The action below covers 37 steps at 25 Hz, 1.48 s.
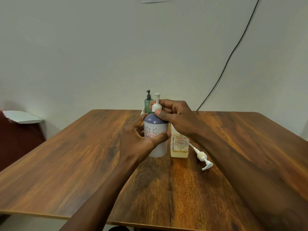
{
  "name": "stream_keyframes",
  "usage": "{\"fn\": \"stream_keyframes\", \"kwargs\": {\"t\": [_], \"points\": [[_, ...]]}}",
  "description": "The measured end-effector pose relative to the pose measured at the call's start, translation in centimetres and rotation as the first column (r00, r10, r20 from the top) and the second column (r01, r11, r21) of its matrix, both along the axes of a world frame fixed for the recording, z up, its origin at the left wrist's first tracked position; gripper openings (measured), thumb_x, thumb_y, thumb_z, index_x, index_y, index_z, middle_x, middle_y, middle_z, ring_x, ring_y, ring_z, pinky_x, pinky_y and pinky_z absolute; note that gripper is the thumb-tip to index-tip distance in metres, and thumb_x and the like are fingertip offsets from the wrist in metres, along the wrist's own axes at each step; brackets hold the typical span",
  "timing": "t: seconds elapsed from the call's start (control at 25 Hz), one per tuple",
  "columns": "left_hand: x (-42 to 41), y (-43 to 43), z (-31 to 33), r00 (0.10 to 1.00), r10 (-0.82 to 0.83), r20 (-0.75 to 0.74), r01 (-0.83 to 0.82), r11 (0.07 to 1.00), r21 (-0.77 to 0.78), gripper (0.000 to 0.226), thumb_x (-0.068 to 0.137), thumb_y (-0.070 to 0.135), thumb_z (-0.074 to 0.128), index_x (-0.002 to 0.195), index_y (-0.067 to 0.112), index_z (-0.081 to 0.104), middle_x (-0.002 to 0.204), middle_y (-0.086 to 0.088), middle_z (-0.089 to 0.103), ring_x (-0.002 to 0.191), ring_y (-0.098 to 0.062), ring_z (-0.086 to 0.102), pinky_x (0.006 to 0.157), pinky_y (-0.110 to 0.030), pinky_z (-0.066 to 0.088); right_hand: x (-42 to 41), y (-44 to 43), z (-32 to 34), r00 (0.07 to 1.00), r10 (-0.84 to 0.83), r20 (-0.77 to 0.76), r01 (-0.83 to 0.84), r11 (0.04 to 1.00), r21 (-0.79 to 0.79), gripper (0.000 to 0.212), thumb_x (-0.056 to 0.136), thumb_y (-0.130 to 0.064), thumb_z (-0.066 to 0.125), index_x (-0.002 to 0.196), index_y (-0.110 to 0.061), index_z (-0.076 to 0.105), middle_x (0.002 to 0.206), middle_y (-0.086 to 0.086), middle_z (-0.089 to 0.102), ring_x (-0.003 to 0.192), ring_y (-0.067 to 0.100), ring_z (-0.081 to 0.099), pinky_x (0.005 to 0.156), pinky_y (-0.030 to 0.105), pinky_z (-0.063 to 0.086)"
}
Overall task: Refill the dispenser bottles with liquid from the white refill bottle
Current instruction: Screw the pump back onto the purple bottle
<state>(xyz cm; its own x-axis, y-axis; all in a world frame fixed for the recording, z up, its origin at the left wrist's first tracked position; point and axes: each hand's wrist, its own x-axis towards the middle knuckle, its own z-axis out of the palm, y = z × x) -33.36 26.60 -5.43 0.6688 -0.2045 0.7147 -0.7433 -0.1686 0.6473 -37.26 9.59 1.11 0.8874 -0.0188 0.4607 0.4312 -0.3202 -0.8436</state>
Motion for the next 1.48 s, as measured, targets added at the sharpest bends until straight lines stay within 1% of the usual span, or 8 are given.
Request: {"fn": "stream_keyframes", "kwargs": {"t": [0.32,0.48,0.6,0.72,0.92,1.16,1.28,1.48], "points": [[-0.8,-0.2,0.1,0.996,0.014,0.091,-0.018,0.999,0.049,0.074,0.065,0.066,0.086,0.128,0.033,0.064,0.109,0.018,0.072,0.092,0.005,0.069,0.075,-0.014,0.057,-1.0,0.1,1.5,0.948,-0.313,-0.058,0.302,0.943,-0.140,0.050,0.056,-0.047,0.095,0.081,-0.015,0.065,0.078,-0.003,0.072,0.074,0.013,0.069,0.071,0.036,0.061],[-0.8,-0.5,0.0,0.997,0.016,0.076,-0.018,1.000,0.020,0.076,0.065,0.064,0.089,0.128,0.029,0.067,0.110,0.016,0.073,0.092,0.005,0.070,0.075,-0.013,0.057,-0.9,0.3,1.6,0.974,-0.190,-0.127,0.178,0.979,-0.102,0.068,0.072,-0.060,0.079,0.125,-0.022,0.059,0.116,-0.001,0.073,0.105,0.014,0.070,0.088,0.030,0.059],[-0.4,-0.5,0.1,0.998,0.015,0.057,-0.016,1.000,0.014,0.079,0.063,0.069,0.086,0.128,0.027,0.068,0.108,0.016,0.073,0.092,0.007,0.068,0.074,-0.009,0.054,-1.3,0.0,1.4,0.993,0.030,-0.110,-0.023,0.998,0.058,0.057,0.101,-0.022,0.063,0.152,-0.025,0.039,0.135,0.004,0.067,0.120,0.015,0.067,0.099,0.032,0.056],[-0.3,-0.6,0.2,0.998,0.010,0.059,-0.012,1.000,0.026,0.078,0.063,0.071,0.083,0.127,0.031,0.067,0.105,0.020,0.070,0.089,0.012,0.066,0.072,-0.005,0.051,-1.3,-0.3,0.9,0.997,-0.050,-0.052,0.053,0.998,0.043,0.069,0.092,-0.006,0.073,0.151,-0.022,0.041,0.127,0.003,0.072,0.111,0.012,0.071,0.095,0.033,0.059],[-0.5,-1.0,0.3,0.998,0.005,0.062,-0.008,0.999,0.051,0.073,0.063,0.072,0.081,0.125,0.038,0.063,0.102,0.024,0.066,0.085,0.018,0.063,0.068,-0.003,0.049,-1.5,0.6,0.8,0.919,-0.391,0.053,0.394,0.916,-0.076,0.074,0.063,-0.046,0.093,0.124,-0.024,0.058,0.092,-0.010,0.071,0.077,0.001,0.071,0.070,0.021,0.061],[0.1,-1.0,-0.1,0.999,-0.009,0.049,0.007,0.999,0.034,0.082,0.063,0.071,0.083,0.130,0.027,0.067,0.107,0.017,0.071,0.091,0.008,0.067,0.072,-0.007,0.053,-1.5,-0.2,1.4,0.998,-0.024,-0.061,0.026,0.999,0.041,0.047,0.099,-0.011,0.064,0.144,-0.019,0.052,0.127,0.001,0.072,0.114,0.009,0.069,0.093,0.026,0.058],[-0.3,-1.2,-0.2,0.998,-0.010,0.057,0.008,0.999,0.036,0.076,0.063,0.068,0.085,0.127,0.032,0.065,0.104,0.021,0.068,0.090,0.011,0.066,0.070,-0.005,0.051,-1.5,-0.3,1.0,0.973,-0.224,0.050,0.228,0.969,-0.093,0.053,0.085,-0.017,0.082,0.133,-0.018,0.061,0.113,0.000,0.076,0.097,0.006,0.074,0.084,0.025,0.061],[-0.2,-1.9,-0.7,0.997,0.035,0.065,-0.037,0.999,0.023,0.071,0.065,0.057,0.092,0.125,0.027,0.070,0.106,0.018,0.071,0.089,0.006,0.069,0.072,-0.007,0.053,-1.5,1.4,0.6,0.834,-0.542,0.105,0.549,0.835,-0.048,0.063,0.057,-0.051,0.095,0.104,-0.023,0.062,0.083,-0.015,0.067,0.074,-0.001,0.068,0.065,0.018,0.059]]}}
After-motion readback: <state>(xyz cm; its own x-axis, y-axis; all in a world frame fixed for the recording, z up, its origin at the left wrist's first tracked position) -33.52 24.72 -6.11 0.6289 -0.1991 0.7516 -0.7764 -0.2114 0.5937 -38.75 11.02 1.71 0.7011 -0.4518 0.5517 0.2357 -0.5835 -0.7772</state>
